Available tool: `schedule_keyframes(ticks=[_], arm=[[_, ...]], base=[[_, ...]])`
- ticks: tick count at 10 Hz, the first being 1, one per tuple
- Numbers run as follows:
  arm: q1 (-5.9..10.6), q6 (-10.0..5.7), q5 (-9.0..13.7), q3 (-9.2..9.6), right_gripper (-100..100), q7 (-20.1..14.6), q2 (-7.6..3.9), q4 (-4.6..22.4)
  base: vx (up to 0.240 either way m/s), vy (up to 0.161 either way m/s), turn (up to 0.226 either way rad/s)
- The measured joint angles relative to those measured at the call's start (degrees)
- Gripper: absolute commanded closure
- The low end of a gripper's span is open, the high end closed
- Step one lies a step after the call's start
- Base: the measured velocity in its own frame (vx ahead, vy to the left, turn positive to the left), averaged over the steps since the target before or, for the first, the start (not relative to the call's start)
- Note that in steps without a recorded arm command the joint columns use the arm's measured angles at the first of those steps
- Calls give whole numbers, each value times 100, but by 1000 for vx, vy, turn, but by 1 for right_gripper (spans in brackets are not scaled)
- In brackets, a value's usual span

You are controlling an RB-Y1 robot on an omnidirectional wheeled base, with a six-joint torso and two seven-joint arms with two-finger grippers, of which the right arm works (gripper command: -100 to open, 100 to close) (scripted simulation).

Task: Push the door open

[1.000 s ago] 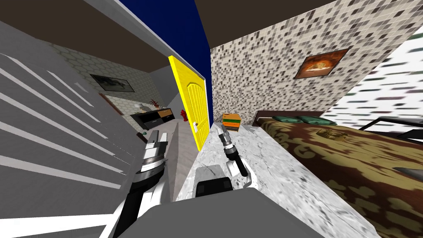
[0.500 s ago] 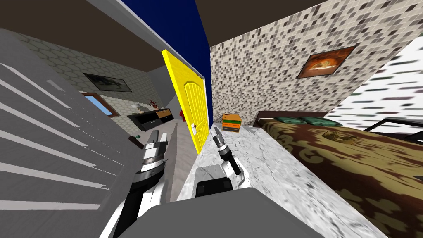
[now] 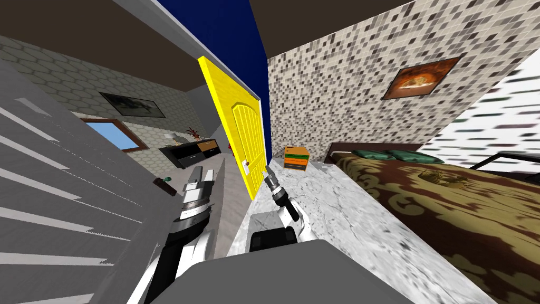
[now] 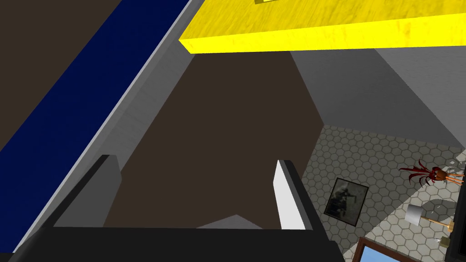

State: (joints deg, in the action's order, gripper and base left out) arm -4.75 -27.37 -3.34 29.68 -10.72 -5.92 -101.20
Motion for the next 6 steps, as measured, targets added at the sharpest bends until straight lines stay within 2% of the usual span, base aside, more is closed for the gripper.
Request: schedule_keyframes(ticks=[2,3,4,6], arm=[[107,23,21,192,-100,-58,-26,178],[247,75,38,319,-100,-91,-15,318],[275,102,44,458,-100,-118,-36,386],[427,95,70,637,-100,-175,-54,614]], base=[[124,-31,-8],[142,-25,-1],[117,-17,-6],[97,-21,-5]])
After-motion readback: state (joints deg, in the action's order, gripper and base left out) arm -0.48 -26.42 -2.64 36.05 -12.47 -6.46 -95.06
